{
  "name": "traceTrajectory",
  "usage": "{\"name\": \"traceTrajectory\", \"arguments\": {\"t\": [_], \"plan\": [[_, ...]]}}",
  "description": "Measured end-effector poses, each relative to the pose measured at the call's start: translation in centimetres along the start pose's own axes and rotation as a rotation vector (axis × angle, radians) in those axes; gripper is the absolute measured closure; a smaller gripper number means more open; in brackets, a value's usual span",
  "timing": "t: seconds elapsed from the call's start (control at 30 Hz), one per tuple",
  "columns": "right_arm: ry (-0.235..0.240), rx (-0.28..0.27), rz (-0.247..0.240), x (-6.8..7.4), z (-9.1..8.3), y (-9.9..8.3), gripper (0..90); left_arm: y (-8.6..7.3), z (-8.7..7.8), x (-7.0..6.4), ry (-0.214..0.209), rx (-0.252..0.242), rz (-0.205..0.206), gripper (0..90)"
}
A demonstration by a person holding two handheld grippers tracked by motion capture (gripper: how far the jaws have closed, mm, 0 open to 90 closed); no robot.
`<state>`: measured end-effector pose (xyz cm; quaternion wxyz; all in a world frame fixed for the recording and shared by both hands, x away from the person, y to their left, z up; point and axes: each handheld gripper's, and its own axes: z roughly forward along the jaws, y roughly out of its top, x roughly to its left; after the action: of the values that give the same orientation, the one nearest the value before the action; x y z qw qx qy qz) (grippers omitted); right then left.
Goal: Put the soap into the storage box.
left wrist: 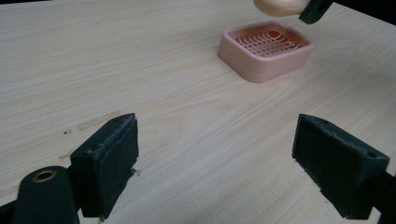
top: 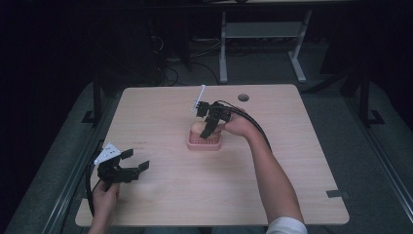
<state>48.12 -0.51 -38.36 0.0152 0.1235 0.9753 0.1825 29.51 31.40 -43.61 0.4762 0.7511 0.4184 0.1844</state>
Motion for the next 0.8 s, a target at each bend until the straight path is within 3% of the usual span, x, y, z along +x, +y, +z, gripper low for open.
{"name": "traceTrajectory", "arguments": {"t": [0.37, 0.8], "plan": [[0.023, 0.028, 0.029, -0.7, 1.7, -0.3, 31.8, 0.0, 0.0, 0.0, 0.002, -0.004, -0.001, 14.2], [0.037, 0.05, 0.029, -0.7, 2.7, -0.3, 31.7, 0.0, 0.0, 0.0, 0.002, -0.003, 0.0, 14.2]]}}
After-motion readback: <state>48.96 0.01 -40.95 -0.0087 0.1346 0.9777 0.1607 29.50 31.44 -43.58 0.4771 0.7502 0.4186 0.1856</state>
